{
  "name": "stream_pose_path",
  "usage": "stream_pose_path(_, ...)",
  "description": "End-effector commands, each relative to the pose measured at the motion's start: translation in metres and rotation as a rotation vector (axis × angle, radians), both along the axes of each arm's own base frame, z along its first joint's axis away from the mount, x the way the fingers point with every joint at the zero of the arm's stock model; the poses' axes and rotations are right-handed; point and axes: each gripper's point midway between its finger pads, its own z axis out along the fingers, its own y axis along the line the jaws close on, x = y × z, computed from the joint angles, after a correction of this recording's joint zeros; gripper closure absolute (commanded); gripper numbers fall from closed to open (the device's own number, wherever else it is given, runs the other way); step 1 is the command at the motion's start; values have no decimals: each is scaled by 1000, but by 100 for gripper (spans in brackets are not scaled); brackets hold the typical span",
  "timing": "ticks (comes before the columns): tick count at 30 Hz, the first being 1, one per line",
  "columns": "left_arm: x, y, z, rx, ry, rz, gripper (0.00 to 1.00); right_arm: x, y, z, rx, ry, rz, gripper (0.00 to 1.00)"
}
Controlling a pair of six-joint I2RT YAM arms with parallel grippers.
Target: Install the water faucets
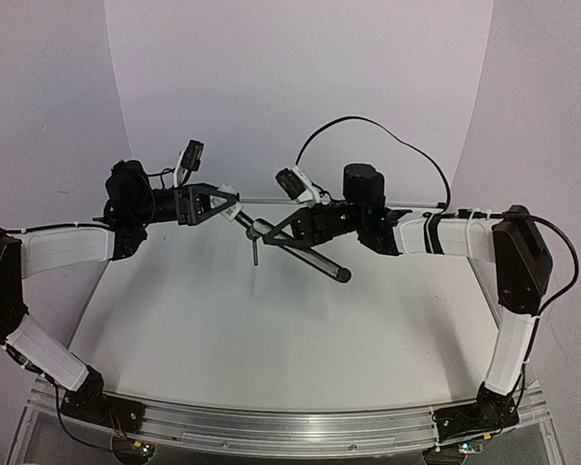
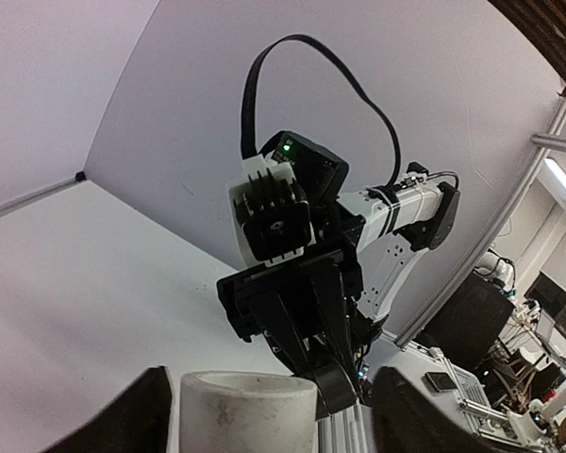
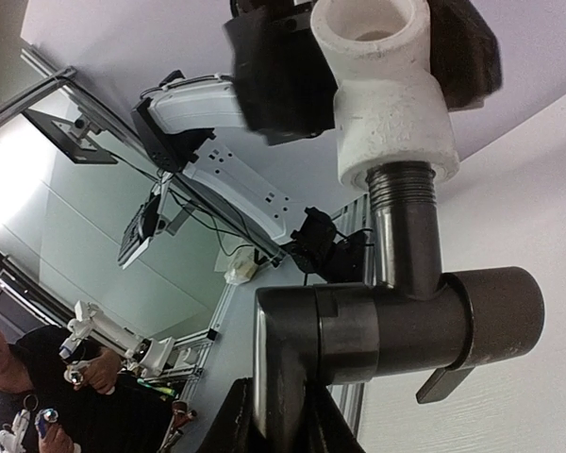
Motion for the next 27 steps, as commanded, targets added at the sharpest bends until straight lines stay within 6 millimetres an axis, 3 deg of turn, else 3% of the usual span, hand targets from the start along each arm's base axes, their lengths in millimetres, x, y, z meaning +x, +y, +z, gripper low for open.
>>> stream_pose_path(1, 7, 4, 13, 13, 8, 87, 1, 9, -8, 32, 129, -244, -84, 100)
stream_pose_path(11, 25, 30, 21, 30, 264, 337, 0, 45, -16, -27, -117, -573, -282, 100)
stream_pose_path(15, 46, 39, 3, 95, 494, 475, 3, 63, -30, -43, -226, -791, -372, 100)
stream_pose_path(19, 58, 39, -29, 134, 821, 513, 11, 93, -47, -54, -403, -990, -509, 100)
stream_pose_path(23, 62, 23, -55, 99, 1134, 429, 15, 99, -43, -63, -559, -1278, -531, 100)
stream_pose_path(27, 68, 12, -62, 52, 1224, 367, 11, 99, -31, -63, -652, -1495, -559, 100)
